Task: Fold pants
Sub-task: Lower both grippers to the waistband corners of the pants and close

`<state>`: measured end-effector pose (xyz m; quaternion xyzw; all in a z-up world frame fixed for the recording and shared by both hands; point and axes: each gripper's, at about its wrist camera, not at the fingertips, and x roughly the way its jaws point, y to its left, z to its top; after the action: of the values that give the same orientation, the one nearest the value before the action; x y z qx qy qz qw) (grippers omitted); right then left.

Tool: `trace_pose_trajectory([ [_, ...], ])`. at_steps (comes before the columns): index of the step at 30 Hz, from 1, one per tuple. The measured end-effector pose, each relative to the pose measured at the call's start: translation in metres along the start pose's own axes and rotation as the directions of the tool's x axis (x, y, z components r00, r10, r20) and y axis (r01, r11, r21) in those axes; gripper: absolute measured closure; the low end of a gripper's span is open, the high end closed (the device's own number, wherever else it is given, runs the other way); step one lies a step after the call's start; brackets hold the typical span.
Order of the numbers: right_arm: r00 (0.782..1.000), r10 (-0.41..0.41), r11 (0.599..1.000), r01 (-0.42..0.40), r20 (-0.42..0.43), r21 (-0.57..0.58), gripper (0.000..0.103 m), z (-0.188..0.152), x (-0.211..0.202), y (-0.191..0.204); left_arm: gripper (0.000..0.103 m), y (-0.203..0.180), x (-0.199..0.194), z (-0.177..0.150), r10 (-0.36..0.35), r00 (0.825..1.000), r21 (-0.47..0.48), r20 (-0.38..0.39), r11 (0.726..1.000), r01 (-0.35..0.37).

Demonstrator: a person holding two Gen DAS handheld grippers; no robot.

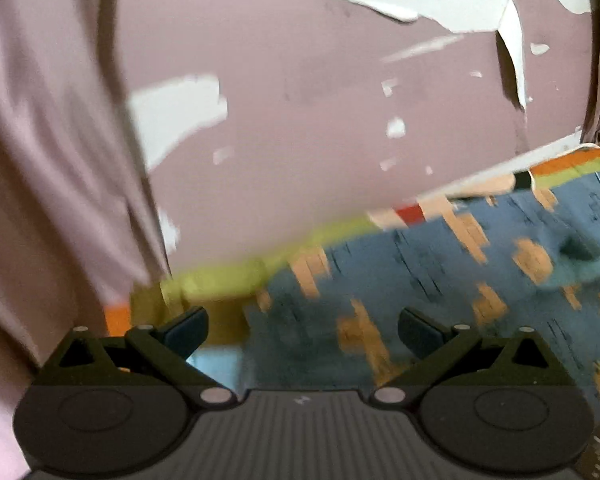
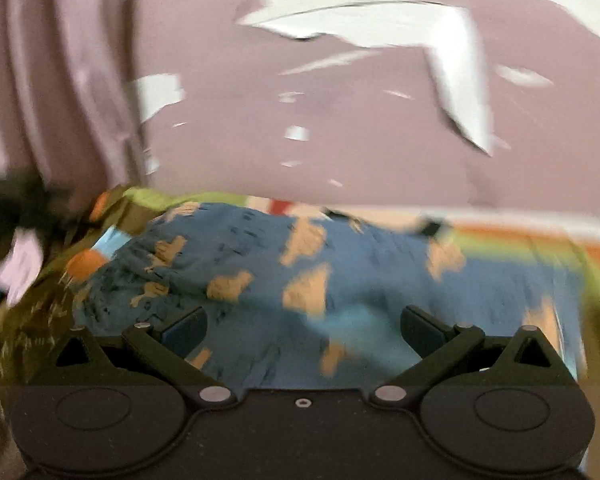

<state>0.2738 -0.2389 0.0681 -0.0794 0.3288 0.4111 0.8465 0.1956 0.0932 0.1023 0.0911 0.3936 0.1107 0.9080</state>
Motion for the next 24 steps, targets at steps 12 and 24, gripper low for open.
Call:
trace_pose_trajectory([
  [12, 0.954, 0.271, 0.941, -0.291, -0.132, -0.174, 0.001, 0.072, 0.156, -0.074, 0.000, -0.039, 0.115, 0.061, -0.200, 0.972, 0.288, -0.127, 0.930, 0.229],
  [24, 0.921, 0.320, 0.937, -0.342, -0.223, -0.068, 0.024, 0.076, 0.202, -0.133, 0.023, -0.026, 0.204, 0.061, -0.480, 0.837, 0.381, -0.265, 0.745, 0.548],
])
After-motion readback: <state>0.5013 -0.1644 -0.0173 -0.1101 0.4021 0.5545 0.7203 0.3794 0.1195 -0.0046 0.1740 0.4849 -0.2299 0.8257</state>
